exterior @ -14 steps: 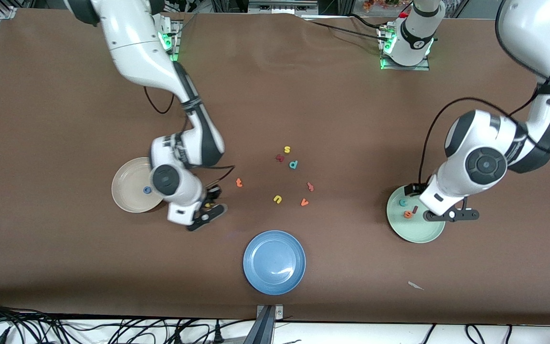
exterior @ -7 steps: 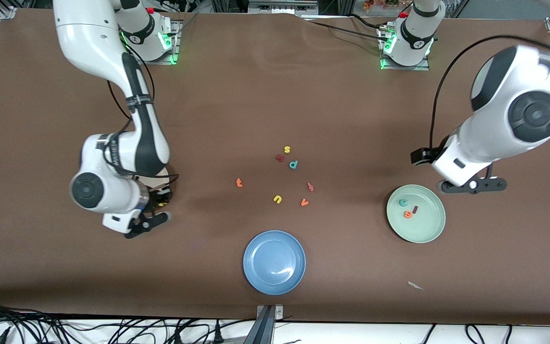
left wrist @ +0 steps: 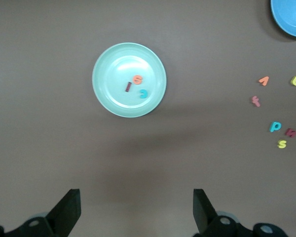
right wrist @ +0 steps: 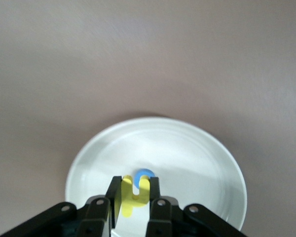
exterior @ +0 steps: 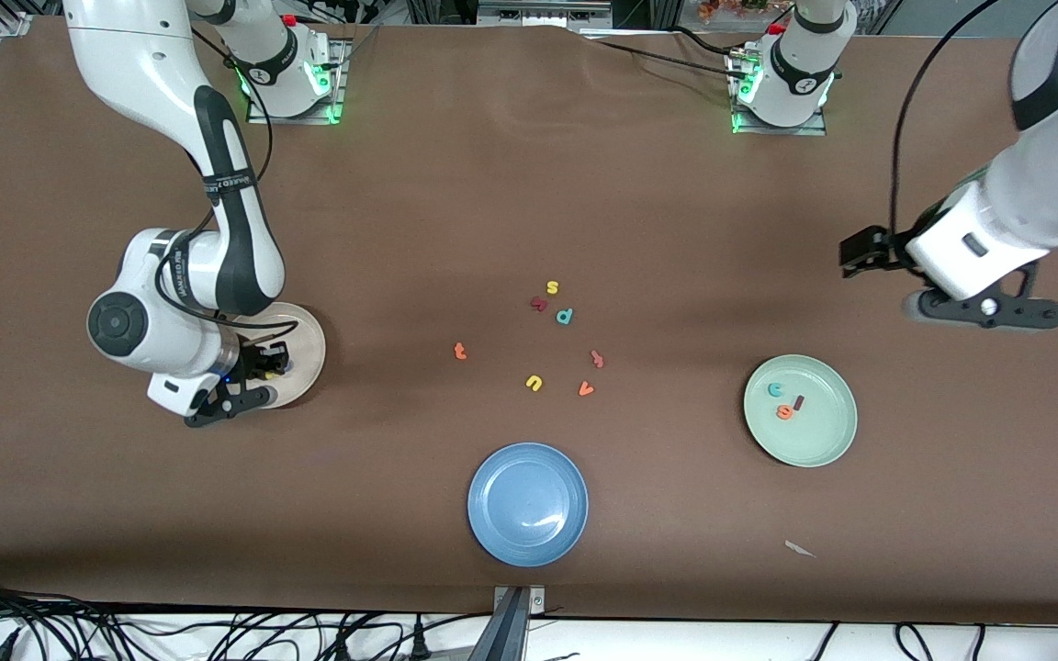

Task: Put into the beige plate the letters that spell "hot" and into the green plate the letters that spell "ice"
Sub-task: 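Drop the yellow letter on the beige plate while the left gripper returns to rest, then reach the right gripper to the orange letter and grasp it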

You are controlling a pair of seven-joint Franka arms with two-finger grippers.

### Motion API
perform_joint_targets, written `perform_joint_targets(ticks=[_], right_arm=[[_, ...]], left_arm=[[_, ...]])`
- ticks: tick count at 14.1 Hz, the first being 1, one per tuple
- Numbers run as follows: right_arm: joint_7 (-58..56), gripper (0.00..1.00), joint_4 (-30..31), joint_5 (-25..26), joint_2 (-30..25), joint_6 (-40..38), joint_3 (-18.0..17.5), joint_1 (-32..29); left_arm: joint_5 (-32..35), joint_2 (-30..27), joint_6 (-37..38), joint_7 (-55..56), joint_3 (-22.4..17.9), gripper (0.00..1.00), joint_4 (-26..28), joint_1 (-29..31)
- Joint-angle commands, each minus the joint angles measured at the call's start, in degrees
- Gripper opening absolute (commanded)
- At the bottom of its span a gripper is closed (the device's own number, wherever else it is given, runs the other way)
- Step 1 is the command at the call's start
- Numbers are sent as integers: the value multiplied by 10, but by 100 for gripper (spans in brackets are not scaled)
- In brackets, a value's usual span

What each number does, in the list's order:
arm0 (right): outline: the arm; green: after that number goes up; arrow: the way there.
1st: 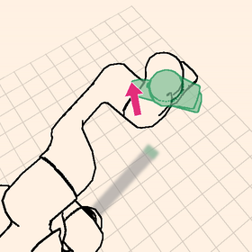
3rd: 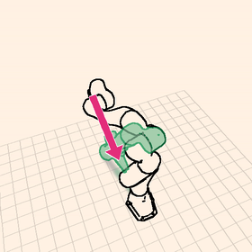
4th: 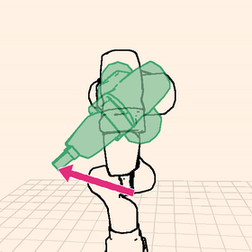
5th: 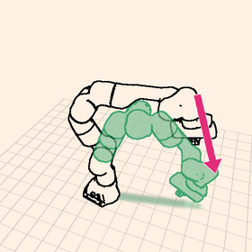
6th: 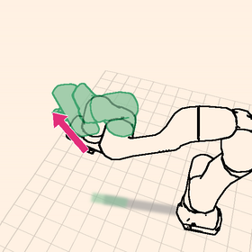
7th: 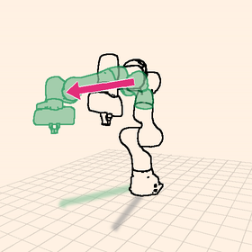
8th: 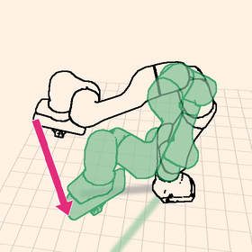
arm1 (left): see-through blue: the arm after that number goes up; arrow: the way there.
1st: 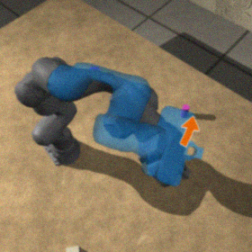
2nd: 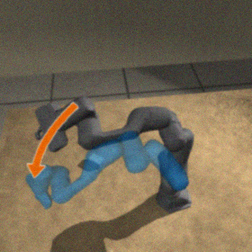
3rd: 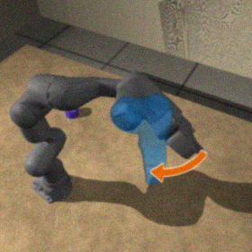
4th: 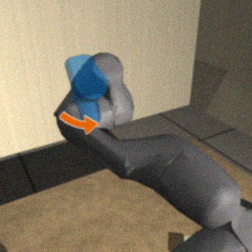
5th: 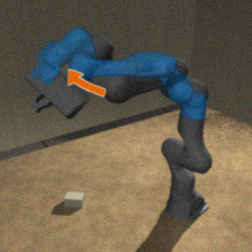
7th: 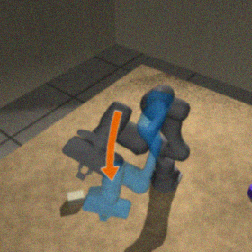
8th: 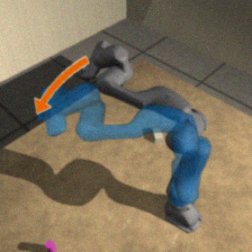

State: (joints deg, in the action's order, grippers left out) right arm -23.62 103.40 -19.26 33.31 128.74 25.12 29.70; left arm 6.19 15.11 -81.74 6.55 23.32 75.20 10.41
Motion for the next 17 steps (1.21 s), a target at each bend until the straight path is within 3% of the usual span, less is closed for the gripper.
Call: perform_joint_targets(ticks=[1,2,3,4,6,10,14,17], right_arm=[[0,16,79,-11,-36,55,0,8],[9,53,78,-12,-36,49,0,7],[29,100,76,-12,-37,49,0,7],[51,100,71,-12,-38,49,-2,8],[94,100,61,-12,-40,41,-6,24],[202,100,40,-12,-32,40,-13,80],[343,100,-17,-13,9,39,-14,155],[406,100,-62,-16,45,40,-25,174]], left_arm=[[-43,-71,-17,-34,-119,100,79,-80],[-66,-104,-47,-35,-156,100,133,-103],[-78,-148,-101,-49,-167,100,204,-105],[-78,-179,-146,-76,-178,100,262,-109],[-74,-186,-158,-89,-190,100,284,-122],[-71,-187,-155,-89,-189,100,270,-114],[-50,-177,-118,-89,-188,100,239,-116],[-46,-168,-115,-89,-187,100,225,-120]])
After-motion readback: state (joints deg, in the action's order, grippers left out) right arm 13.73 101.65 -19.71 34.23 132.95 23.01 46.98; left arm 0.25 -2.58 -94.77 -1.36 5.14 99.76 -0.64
